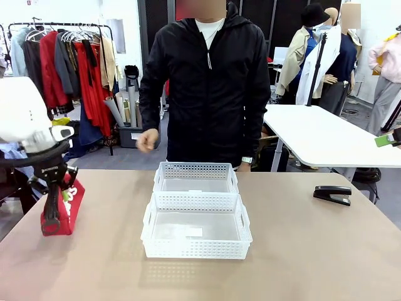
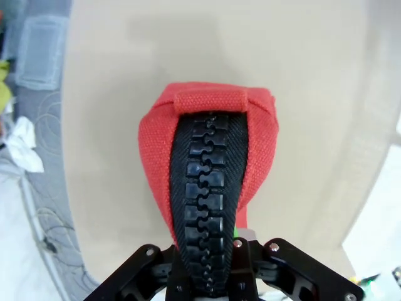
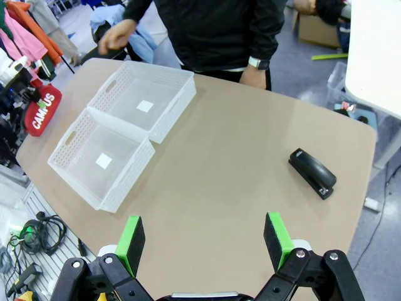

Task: Distribute items into two baskets.
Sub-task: Pick up the Pencil pouch that the person points to.

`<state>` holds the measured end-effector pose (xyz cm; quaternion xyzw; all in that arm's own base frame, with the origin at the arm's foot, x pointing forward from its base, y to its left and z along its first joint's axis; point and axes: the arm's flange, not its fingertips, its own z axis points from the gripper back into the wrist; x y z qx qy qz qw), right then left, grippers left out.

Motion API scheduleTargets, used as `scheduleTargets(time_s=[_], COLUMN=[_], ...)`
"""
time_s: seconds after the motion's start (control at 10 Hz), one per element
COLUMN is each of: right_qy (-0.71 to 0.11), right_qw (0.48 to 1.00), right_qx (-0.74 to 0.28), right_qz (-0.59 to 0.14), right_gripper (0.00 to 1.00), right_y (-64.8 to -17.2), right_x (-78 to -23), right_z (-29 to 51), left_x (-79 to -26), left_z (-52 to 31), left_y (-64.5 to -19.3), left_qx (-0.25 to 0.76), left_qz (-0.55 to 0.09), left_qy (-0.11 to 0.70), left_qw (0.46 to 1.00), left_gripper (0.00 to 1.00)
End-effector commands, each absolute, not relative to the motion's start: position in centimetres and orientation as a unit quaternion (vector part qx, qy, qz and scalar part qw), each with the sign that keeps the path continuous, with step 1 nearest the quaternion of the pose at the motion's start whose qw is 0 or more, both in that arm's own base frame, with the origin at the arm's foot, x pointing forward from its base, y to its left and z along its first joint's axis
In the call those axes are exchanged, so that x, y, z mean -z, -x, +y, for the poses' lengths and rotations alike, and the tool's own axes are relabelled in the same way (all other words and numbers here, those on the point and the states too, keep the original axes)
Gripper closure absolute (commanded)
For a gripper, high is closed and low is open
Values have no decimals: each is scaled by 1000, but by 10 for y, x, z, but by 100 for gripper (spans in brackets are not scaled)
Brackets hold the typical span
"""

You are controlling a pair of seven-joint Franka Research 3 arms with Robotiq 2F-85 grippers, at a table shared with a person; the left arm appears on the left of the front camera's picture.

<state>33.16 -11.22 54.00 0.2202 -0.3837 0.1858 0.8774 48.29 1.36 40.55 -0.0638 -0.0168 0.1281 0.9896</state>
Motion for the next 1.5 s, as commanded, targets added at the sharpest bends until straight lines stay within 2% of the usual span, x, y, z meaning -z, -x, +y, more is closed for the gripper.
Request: scheduleTargets(time_s=[0.0, 0.2, 0.5, 0.6, 0.8, 1.1, 1.3, 1.4], right_qy=[-225, -225, -225, -225, -225, -225, -225, -225], right_qw=[874, 874, 874, 874, 874, 874, 874, 874], right_qx=[-188, -188, -188, -188, -188, -188, -188, -188], right_qz=[-387, -387, -387, -387, -387, -387, -387, -387], right_gripper=[0, 0, 0, 0, 0, 0, 0, 0], right_y=[-332, -332, -332, -332, -332, -332, -332, -332], right_x=[-541, -541, -541, -541, -541, -541, -541, -541], right_z=[-112, -112, -112, -112, -112, -112, -112, -112], left_x=[-455, -505, -576, -586, -597, -587, -587, -574], left_z=[6, 1, 13, 19, 33, 40, 37, 34], left_y=[-468, -454, -436, -434, -438, -448, -448, -447], left_qx=[-69, -35, 88, 121, 210, 308, 337, 299], left_qz=[-18, -33, -3, 14, 55, 113, 103, 104], left_qy=[64, 50, 110, 97, 114, 118, 117, 128], left_qw=[995, 998, 990, 988, 969, 937, 928, 940], left_gripper=[100, 100, 100, 100, 100, 100, 100, 100])
